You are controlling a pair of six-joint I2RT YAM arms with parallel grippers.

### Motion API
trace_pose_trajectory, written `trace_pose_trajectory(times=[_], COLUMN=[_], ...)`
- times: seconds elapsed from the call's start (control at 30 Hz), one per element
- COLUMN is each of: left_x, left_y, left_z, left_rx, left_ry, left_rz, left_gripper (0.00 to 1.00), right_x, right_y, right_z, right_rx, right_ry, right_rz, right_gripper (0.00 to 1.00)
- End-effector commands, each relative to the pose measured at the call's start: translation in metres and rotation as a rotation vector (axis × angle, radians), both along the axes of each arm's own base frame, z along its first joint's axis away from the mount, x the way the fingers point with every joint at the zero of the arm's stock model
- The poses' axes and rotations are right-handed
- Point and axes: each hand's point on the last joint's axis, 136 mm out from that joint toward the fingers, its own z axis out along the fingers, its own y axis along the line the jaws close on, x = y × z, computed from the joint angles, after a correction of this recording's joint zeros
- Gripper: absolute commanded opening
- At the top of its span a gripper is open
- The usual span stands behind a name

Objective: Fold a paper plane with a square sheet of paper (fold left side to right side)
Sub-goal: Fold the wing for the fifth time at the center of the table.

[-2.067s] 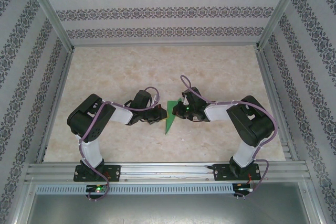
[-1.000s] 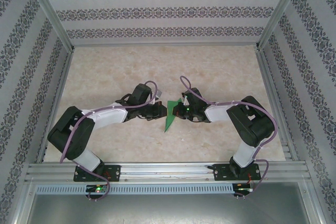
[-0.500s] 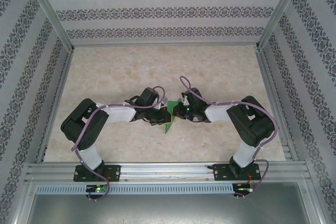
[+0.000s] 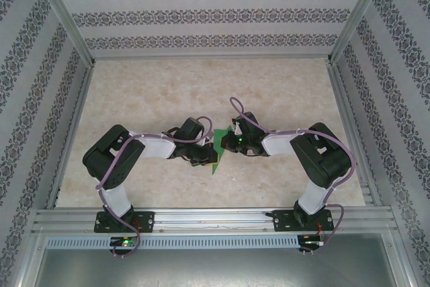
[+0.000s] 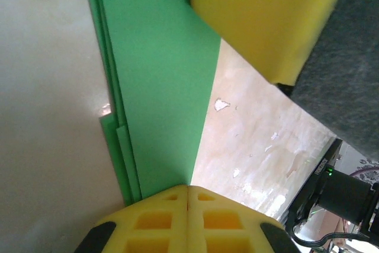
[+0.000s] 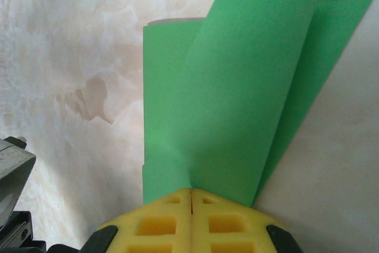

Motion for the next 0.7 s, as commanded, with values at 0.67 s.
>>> trace_pose_trajectory(times=[0.67], left_x=[-0.032], left_y=[0.035], left_z=[-0.04], left_rx=[0.172], left_ry=[0.011], left_rz=[-0.004], left_gripper=[0.0], right_x=[-0.018], right_y=[0.015], right_z=[0.049], right_rx=[0.139], right_ry=[-0.117], right_rz=[0.127], right_gripper=[0.0])
